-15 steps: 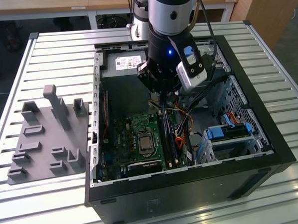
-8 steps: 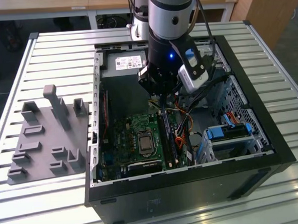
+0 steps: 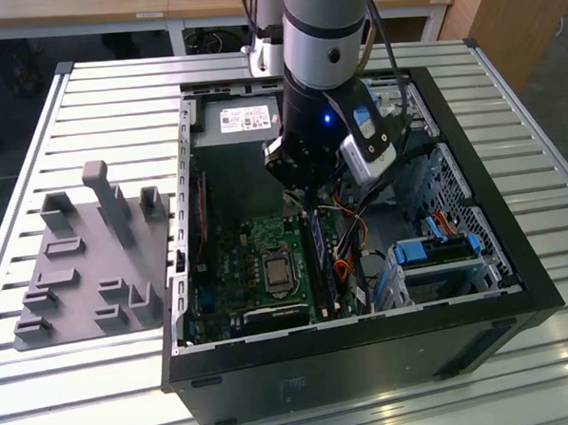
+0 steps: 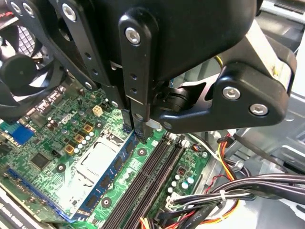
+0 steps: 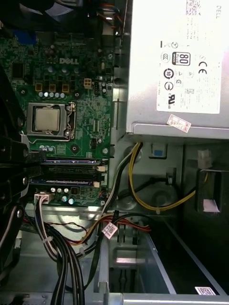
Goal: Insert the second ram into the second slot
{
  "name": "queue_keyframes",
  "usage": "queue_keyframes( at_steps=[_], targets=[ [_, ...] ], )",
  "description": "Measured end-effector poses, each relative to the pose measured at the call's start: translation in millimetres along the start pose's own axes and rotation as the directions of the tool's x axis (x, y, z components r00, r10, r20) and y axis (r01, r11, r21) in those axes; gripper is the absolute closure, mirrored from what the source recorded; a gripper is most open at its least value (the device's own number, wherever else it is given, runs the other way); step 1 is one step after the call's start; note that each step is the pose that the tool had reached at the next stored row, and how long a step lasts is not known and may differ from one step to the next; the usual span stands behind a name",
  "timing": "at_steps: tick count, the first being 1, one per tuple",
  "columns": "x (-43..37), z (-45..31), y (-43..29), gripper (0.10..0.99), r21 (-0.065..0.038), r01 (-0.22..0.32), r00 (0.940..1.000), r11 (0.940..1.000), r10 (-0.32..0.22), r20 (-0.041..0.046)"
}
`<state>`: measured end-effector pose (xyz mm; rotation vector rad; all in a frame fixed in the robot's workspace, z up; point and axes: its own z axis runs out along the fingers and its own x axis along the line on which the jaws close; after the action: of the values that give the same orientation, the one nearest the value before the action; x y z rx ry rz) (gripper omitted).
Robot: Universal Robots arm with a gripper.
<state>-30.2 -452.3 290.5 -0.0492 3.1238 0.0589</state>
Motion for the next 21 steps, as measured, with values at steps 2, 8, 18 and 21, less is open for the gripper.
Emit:
queue_keyframes(
  at_steps=[2,8,18,21],
  targets=[
    [-0.2,2.9,-0.2,0.949,0.000,0.000,1.0000,1.0000,0.000,0.0000],
    [-2.9,11.2,-0.6,0.949,-0.001,-0.002,1.0000,1.0000,0.002,-0.0004],
    [-4.5,28.8,-1.3,0.949,-0.001,-0.015,0.9999,0.9999,0.015,-0.0030],
    [-4.4,32.9,-1.5,0.949,-0.001,-0.015,0.9999,0.9999,0.015,-0.0035]
  ],
)
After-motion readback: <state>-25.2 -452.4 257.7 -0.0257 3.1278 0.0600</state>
